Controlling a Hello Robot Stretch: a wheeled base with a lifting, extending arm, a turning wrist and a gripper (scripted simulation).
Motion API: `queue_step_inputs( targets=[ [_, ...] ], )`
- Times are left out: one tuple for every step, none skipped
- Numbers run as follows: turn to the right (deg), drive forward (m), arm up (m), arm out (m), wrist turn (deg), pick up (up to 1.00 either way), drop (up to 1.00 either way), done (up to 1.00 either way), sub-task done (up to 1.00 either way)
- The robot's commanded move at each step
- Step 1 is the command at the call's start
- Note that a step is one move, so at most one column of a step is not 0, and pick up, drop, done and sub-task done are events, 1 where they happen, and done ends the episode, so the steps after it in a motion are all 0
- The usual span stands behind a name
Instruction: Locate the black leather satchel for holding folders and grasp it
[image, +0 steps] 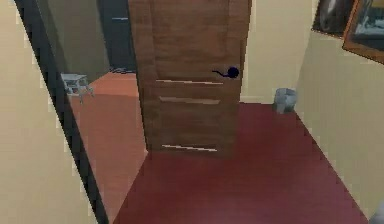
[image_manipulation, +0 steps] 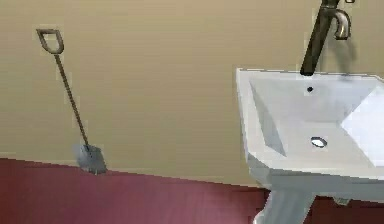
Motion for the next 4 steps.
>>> queue_step_inputs(
  targets=[
    [3.0, 0.0, 0.0, 0.0, 0.0, 0.0, 0.0, 0.0, 0.0],
    [0.0, 0.35, 0.0, 0.0, 0.0, 0.0, 0.0, 0.0, 0.0],
    [-27.0, 0.0, 0.0, 0.0, 0.0, 0.0, 0.0, 0.0, 0.0],
    [0.0, 0.7, 0.0, 0.0, 0.0, 0.0, 0.0, 0.0, 0.0]
  ],
)
